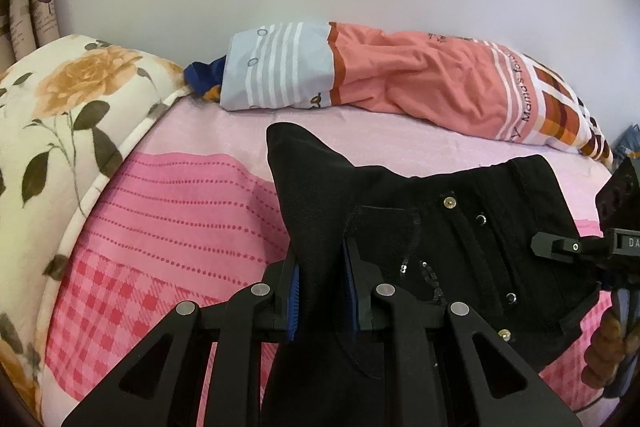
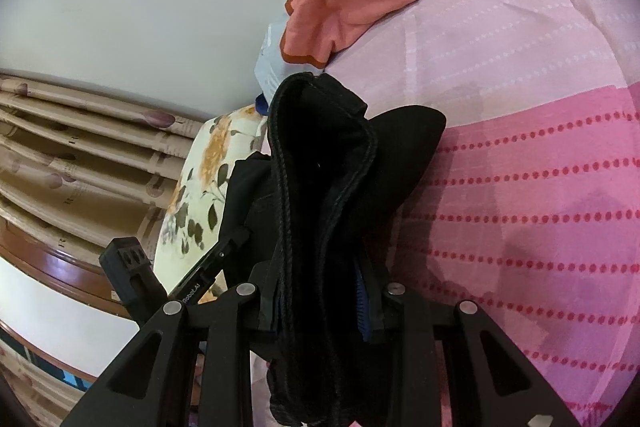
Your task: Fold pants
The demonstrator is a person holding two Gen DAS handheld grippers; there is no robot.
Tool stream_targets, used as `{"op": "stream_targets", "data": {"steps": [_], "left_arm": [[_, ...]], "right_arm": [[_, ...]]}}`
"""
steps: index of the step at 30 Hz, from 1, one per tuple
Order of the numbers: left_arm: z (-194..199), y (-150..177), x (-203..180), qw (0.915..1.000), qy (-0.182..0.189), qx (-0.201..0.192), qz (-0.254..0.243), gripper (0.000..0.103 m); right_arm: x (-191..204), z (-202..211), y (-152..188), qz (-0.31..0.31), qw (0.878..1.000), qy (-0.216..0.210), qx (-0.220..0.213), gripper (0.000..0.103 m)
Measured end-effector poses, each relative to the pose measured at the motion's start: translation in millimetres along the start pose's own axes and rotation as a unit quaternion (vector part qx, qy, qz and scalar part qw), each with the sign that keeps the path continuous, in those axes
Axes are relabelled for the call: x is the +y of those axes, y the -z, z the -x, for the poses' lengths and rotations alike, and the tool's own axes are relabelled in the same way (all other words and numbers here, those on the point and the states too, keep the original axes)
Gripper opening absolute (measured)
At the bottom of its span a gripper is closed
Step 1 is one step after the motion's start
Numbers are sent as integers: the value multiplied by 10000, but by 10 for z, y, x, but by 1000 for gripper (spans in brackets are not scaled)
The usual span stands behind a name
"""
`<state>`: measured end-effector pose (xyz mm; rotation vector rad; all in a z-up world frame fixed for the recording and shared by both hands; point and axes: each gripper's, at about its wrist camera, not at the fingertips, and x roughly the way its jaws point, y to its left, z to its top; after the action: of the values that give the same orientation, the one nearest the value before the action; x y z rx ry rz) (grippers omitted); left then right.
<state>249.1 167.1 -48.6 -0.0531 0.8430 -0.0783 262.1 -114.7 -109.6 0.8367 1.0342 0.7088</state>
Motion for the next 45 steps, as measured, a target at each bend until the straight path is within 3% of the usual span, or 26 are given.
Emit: {"op": "stream_targets", "data": {"steps": [12, 16, 20, 22, 25, 32, 40, 45], "left_arm": [[-130, 115, 52, 10000, -75, 19, -5, 23], [-163, 148, 94, 9998, -170, -1, 42, 33], [-187, 209, 96, 9987, -501, -79, -76, 42], [-193, 234, 96, 9975, -694, -110, -122, 58], [-165, 272, 86, 9957, -878, -212, -181, 67], [-108, 323, 54, 9941, -1049, -234, -150, 78], [39, 386, 16, 9937, -1066, -327, -114, 83], [158, 441, 12, 9944, -976, -413, -24, 83]], "right_arm": [[-94, 1, 25, 109, 9995, 292, -5, 26], [-128, 7, 27, 171, 9988, 462, -25, 26], [-136, 9, 55, 318, 9965, 774, -91, 30], [-121, 11, 76, 409, 9953, 864, -140, 31], [-88, 1, 89, 528, 9929, 1045, -199, 32], [-28, -2, 127, 670, 9880, 1351, -327, 36], [145, 90, 240, 846, 9796, 1721, -598, 51], [436, 238, 444, 1324, 9655, 2015, -980, 65]]}}
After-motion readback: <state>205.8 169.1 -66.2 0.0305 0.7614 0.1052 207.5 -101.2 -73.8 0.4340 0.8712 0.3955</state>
